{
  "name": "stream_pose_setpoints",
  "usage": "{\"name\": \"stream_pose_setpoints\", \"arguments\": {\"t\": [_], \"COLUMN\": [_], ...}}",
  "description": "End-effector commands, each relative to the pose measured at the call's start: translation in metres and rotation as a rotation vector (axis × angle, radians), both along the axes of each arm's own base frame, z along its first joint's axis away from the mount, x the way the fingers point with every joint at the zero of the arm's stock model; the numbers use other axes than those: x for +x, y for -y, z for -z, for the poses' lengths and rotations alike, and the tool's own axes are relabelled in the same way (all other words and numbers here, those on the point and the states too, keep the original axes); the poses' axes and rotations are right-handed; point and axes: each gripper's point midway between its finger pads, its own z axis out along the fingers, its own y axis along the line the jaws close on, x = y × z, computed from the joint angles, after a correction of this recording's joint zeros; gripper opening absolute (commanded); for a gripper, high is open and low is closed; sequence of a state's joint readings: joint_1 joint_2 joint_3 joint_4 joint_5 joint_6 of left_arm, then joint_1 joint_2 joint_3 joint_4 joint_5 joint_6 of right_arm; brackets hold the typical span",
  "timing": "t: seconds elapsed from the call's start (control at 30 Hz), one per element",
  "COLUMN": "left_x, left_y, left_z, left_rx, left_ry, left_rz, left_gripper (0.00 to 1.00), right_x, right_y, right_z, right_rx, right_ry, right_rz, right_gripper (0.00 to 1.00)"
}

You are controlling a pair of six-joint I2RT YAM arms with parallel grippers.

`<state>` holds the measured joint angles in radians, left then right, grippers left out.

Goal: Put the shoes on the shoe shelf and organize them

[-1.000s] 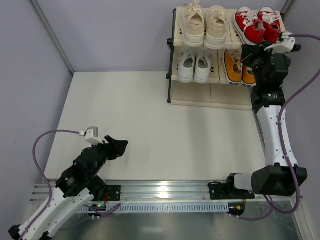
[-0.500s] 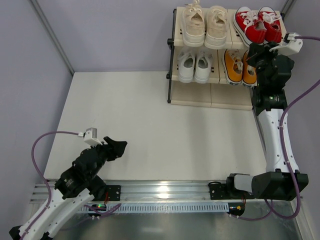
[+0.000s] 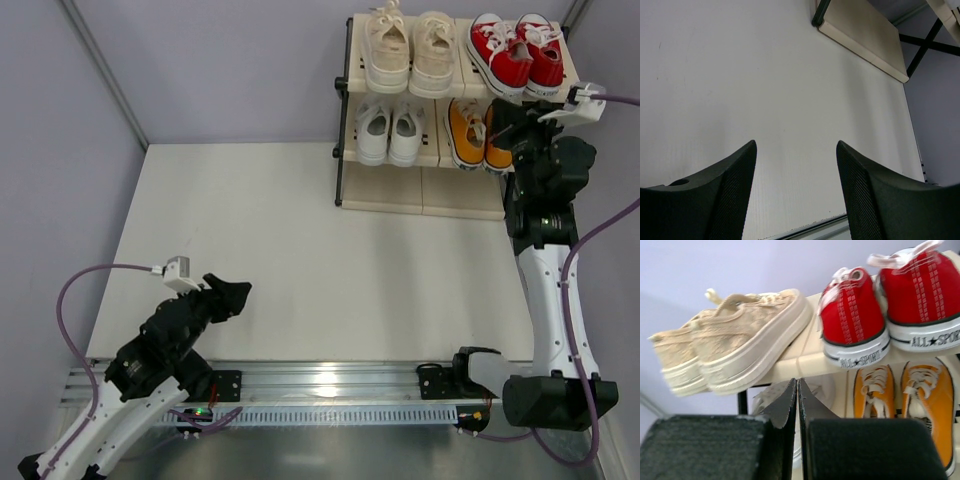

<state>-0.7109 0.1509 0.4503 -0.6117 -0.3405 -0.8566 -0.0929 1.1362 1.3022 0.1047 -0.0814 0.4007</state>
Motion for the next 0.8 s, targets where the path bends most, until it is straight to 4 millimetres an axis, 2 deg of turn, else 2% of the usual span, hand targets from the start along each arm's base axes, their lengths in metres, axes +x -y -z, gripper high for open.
{"name": "stream_pose_setpoints", "arguments": {"t": [0.0, 0.03, 0.1, 0.13, 0.3, 0.33, 0.37, 0.4, 0.43, 0.47, 0.5, 0.53, 0.57, 0.6, 0.67, 0.7, 0.77], "left_x": [-0.003, -0.005, -0.007, -0.007, -0.012, -0.013, -0.013, -0.014, -0.014, -0.013, -0.013, -0.013, -0.013, -0.012, -0.011, -0.009, -0.009], "left_y": [-0.004, -0.004, 0.001, 0.005, 0.025, 0.027, 0.030, 0.031, 0.032, 0.032, 0.031, 0.030, 0.030, 0.031, 0.030, 0.032, 0.033], "left_z": [-0.026, -0.031, -0.037, -0.036, -0.040, -0.040, -0.041, -0.048, -0.050, -0.052, -0.061, -0.066, -0.072, -0.073, -0.085, -0.084, -0.094], "left_rx": [-0.030, -0.038, -0.044, -0.041, -0.036, -0.033, -0.030, -0.034, -0.034, -0.029, -0.029, -0.028, -0.028, -0.021, -0.014, 0.000, 0.006], "left_ry": [0.051, 0.058, 0.066, 0.059, 0.039, 0.035, 0.031, 0.043, 0.047, 0.046, 0.068, 0.075, 0.087, 0.084, 0.101, 0.088, 0.097], "left_rz": [0.001, 0.005, 0.035, 0.054, 0.166, 0.178, 0.192, 0.204, 0.206, 0.207, 0.206, 0.205, 0.205, 0.207, 0.206, 0.209, 0.219], "left_gripper": [0.64, 0.65, 0.66, 0.68, 0.77, 0.85, 0.91, 0.94, 1.00, 1.00, 1.00, 1.00, 1.00, 1.00, 1.00, 1.00, 1.00], "right_x": [-0.050, -0.053, -0.070, -0.085, -0.129, -0.132, -0.149, -0.156, -0.159, -0.175, -0.180, -0.185, -0.190, -0.199, -0.205, -0.208, -0.214], "right_y": [-0.032, -0.041, -0.055, -0.061, -0.086, -0.088, -0.090, -0.092, -0.091, -0.092, -0.094, -0.095, -0.096, -0.100, -0.104, -0.105, -0.109], "right_z": [-0.036, -0.017, 0.001, 0.018, 0.096, 0.130, 0.133, 0.145, 0.168, 0.175, 0.184, 0.206, 0.213, 0.217, 0.240, 0.244, 0.259], "right_rx": [-0.015, -0.015, -0.016, -0.018, -0.023, -0.008, -0.019, -0.018, -0.004, -0.006, -0.006, 0.017, 0.021, 0.015, 0.030, 0.029, 0.031], "right_ry": [0.147, 0.112, 0.081, 0.070, -0.063, -0.148, -0.134, -0.157, -0.204, -0.197, -0.211, -0.272, -0.287, -0.286, -0.359, -0.365, -0.410], "right_rz": [-0.154, -0.203, -0.263, -0.283, -0.395, -0.404, -0.418, -0.426, -0.422, -0.425, -0.442, -0.445, -0.453, -0.482, -0.503, -0.516, -0.544], "right_gripper": [0.04, 0.04, 0.04, 0.04, 0.04, 0.04, 0.04, 0.04, 0.04, 0.04, 0.04, 0.04, 0.05, 0.18, 0.20, 0.20, 0.23]}}
